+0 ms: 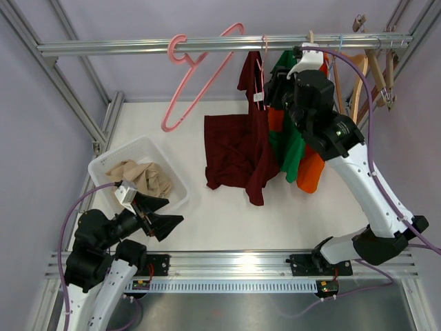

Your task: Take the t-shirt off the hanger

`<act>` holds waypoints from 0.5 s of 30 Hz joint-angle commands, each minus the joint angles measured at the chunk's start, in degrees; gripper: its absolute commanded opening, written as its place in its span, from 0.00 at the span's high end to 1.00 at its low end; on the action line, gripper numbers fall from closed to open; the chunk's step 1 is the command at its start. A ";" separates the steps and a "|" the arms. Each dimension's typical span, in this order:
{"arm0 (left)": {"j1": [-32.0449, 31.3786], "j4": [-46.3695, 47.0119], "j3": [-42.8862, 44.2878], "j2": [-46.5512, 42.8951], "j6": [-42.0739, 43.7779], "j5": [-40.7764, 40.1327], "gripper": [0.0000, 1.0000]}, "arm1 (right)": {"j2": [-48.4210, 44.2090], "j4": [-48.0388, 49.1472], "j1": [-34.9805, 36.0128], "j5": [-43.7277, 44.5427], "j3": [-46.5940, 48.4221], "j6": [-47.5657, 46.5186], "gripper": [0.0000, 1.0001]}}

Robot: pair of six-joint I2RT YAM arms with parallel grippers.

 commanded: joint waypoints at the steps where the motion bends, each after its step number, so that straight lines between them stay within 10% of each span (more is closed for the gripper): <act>1: 0.48 3.01 -0.52 0.90 -0.75 2.13 0.01 | 3.19 -4.24 -1.29 -0.54 4.66 -1.87 0.49; 15: 0.83 3.01 -0.52 2.13 -0.75 2.57 0.01 | 14.97 -4.06 -4.81 -0.81 13.19 -6.35 0.57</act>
